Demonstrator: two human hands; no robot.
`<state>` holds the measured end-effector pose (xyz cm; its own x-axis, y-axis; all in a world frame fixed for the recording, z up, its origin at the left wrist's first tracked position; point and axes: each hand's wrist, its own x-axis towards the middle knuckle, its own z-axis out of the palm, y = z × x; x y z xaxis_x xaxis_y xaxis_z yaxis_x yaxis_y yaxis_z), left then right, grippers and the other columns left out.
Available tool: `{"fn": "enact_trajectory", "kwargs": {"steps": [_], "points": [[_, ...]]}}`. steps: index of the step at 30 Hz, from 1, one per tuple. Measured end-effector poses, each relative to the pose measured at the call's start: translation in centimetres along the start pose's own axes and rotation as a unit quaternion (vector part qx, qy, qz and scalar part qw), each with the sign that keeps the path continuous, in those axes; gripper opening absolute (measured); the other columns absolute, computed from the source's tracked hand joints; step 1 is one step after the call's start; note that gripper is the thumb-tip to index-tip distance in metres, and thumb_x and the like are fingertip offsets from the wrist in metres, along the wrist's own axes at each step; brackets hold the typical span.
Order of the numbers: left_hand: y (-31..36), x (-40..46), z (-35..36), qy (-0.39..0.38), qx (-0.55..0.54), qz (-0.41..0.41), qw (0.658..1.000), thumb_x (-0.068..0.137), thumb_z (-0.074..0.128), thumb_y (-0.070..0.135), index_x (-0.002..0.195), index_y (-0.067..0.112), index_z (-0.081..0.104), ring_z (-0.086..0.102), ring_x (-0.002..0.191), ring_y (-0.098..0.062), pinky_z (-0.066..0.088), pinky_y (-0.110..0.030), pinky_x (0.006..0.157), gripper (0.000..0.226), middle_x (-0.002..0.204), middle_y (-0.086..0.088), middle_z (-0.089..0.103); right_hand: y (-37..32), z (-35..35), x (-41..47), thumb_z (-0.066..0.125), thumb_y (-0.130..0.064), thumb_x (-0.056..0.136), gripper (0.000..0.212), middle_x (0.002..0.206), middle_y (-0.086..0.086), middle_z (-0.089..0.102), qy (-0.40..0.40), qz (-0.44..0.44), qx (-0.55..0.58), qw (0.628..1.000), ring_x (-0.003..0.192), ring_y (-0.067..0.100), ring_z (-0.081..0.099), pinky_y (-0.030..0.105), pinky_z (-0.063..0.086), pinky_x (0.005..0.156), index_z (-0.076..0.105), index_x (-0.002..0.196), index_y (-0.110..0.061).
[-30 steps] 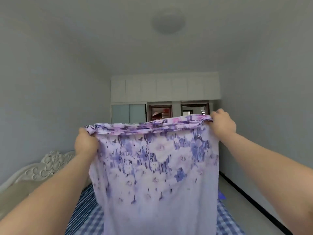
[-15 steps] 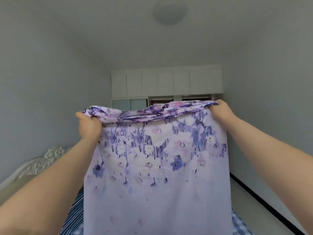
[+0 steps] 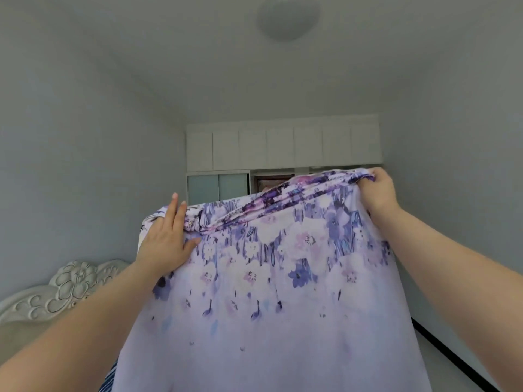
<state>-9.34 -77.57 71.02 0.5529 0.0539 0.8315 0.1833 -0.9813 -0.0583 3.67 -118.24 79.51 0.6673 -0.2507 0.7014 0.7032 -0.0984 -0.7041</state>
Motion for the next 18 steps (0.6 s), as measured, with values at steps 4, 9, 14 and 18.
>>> {"fn": "enact_trajectory", "kwargs": {"steps": [4,9,14,18], "points": [[0.0,4.0,10.2,-0.118,0.118,-0.032,0.985,0.076,0.044,0.079,0.149,0.006,-0.015,0.040,0.127,-0.030,0.033,-0.034,0.104,0.119,0.155,-0.011,-0.025,10.7,5.3,5.3,0.045,-0.011,0.095,0.008,0.089,0.007,0.057,-0.031,-0.005,-0.088,0.996,0.084,0.023,0.053,0.030,0.038,0.071,0.052,0.091,-0.011],[-0.9,14.6,22.1,-0.183,0.245,-0.070,0.950,0.087,0.052,0.057,0.146,0.001,-0.023,0.032,0.136,-0.026,0.025,-0.030,0.111,0.110,0.152,-0.017,-0.031,20.3,14.3,15.8,0.042,-0.014,0.098,0.013,0.084,0.007,0.056,-0.075,0.021,-0.108,0.991,0.078,0.023,0.052,0.030,0.039,0.063,0.053,0.096,-0.007],[0.4,27.3,27.4,-0.144,0.277,-0.090,0.946,0.091,0.048,0.053,0.144,-0.001,-0.026,0.028,0.139,-0.027,0.025,-0.031,0.112,0.105,0.153,-0.017,-0.028,21.6,19.6,28.0,0.044,-0.005,0.095,0.009,0.086,0.009,0.050,-0.013,0.000,-0.054,0.998,0.082,0.018,0.045,0.024,0.025,0.060,0.052,0.090,-0.007],[1.9,36.5,27.9,-0.075,0.265,-0.115,0.954,0.078,0.050,0.074,0.143,0.001,-0.028,0.025,0.140,-0.027,0.025,-0.032,0.111,0.124,0.154,-0.015,-0.027,19.7,20.6,36.8,0.044,-0.006,0.089,0.028,0.067,-0.001,0.044,0.050,-0.033,-0.017,0.998,0.077,0.017,0.043,0.025,0.029,0.062,0.038,0.066,-0.021]]}}
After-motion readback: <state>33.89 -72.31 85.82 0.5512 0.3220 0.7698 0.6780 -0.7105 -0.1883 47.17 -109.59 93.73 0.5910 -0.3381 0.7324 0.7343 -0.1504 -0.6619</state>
